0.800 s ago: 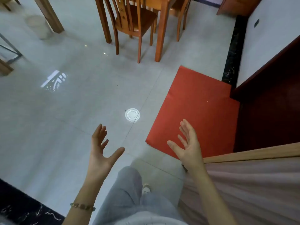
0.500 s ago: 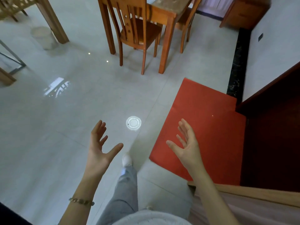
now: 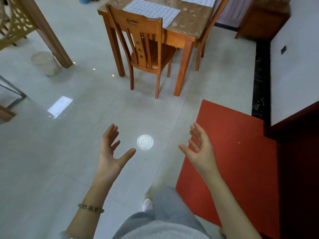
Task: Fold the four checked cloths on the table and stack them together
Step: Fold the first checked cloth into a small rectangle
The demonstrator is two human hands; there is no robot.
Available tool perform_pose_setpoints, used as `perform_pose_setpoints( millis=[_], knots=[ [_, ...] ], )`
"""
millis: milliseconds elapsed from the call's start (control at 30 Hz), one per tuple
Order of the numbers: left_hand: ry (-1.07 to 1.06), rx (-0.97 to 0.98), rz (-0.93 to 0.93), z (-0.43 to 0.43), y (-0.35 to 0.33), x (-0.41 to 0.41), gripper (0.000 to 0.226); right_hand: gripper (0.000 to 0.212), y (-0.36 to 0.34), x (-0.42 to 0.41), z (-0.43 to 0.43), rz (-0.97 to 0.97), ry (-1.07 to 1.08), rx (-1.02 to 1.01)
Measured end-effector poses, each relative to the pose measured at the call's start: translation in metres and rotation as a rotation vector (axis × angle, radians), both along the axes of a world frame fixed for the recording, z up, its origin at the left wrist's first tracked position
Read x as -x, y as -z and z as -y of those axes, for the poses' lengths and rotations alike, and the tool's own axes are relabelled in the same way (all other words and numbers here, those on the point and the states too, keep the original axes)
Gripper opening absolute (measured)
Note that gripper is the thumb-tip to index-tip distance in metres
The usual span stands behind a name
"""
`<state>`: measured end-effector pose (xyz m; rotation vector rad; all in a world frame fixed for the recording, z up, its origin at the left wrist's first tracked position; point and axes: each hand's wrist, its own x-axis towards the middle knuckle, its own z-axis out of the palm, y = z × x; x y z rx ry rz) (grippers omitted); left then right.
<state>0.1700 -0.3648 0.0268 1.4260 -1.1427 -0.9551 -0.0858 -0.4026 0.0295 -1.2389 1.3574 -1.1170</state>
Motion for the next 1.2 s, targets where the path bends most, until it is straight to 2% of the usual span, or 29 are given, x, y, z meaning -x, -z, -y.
perform_pose_setpoints(
  millis=[200, 600, 800, 1200],
  knots=[
    [0.015, 0.001, 0.021, 0.097, 0.003, -0.017, 0.087, 0.076, 0.002, -0.014, 0.100, -0.006, -0.005, 0.002],
    [-0.082, 0.019, 0.046, 0.332, -0.006, -0.026, 0.086, 0.075, -0.012, -0.030, 0.353, -0.032, -0.094, 0.028],
    [-0.114, 0.043, 0.043, 0.417, -0.015, -0.039, 0.086, 0.075, -0.018, -0.047, 0.447, -0.029, -0.128, 0.025],
    [-0.086, 0.059, 0.109, 0.616, -0.017, -0.127, 0.088, 0.077, -0.010, -0.133, 0.618, -0.020, -0.049, 0.019]
  ],
)
